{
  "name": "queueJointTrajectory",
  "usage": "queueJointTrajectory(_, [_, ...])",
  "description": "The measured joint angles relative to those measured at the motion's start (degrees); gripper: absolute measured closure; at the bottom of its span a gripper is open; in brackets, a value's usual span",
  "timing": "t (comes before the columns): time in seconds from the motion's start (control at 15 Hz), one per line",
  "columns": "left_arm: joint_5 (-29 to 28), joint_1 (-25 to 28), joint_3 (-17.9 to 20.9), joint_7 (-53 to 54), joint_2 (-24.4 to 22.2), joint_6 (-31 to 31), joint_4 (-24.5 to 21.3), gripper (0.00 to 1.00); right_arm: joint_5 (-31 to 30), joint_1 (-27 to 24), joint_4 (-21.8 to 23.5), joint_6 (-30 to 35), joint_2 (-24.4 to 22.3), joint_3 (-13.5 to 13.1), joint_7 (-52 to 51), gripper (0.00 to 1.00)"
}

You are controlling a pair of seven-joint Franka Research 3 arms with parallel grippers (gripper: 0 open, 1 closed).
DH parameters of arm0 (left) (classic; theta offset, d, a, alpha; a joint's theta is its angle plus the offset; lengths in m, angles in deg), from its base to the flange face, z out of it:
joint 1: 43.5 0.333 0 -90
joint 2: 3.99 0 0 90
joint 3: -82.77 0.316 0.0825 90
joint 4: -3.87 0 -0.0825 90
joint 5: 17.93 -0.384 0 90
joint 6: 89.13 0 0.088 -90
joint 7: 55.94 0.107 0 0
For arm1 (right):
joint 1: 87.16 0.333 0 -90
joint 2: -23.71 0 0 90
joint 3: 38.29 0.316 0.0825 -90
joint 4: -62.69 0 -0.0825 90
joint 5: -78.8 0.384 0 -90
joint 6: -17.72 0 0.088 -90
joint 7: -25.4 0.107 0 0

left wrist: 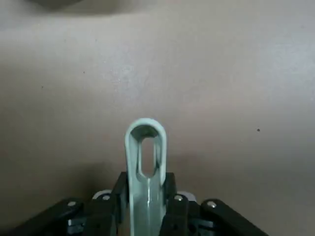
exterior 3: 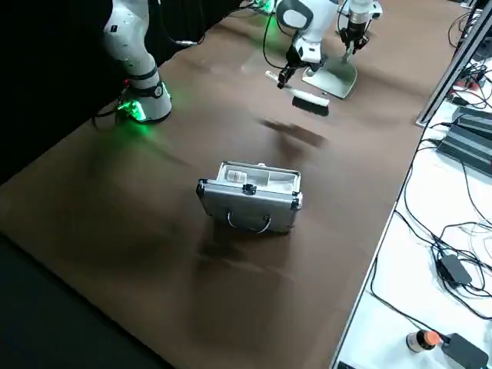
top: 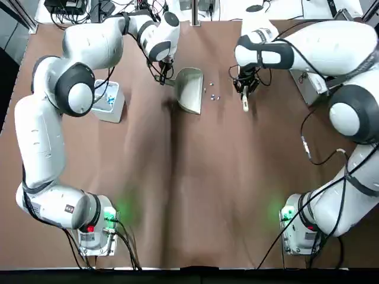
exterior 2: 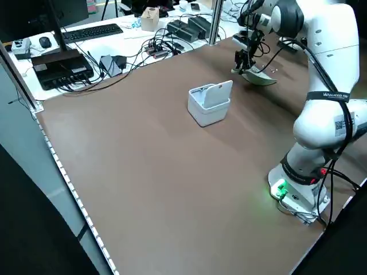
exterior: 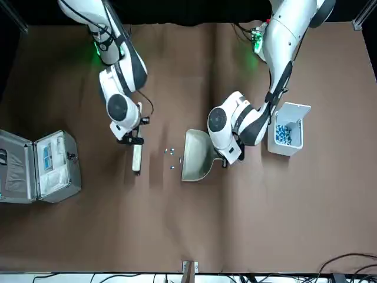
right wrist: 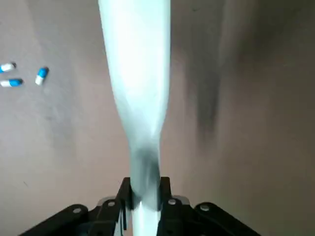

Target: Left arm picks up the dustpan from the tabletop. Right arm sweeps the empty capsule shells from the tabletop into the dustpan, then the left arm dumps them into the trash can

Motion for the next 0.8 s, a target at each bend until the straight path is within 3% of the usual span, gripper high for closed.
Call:
queueJointTrajectory(0.27, [0.0, -1.8, 1.3, 0.0, 0.0, 0.1, 0.2, 0.67, 0.0, 2.5, -4.7, 1.0, 5.2, 0.1, 4.4, 0.74])
queueJointTrajectory(0.53, [0.0, -6.1, 5.5, -0.2, 0.0, 0.1, 0.5, 0.67, 0.0, 4.0, -12.3, 9.4, 9.9, 0.1, 7.3, 0.74])
queueJointTrajectory(0.8, [0.0, -6.7, 5.9, -0.3, 0.0, 0.2, 0.6, 0.67, 0.0, 5.5, -18.3, 12.1, 14.9, 0.1, 9.1, 0.74])
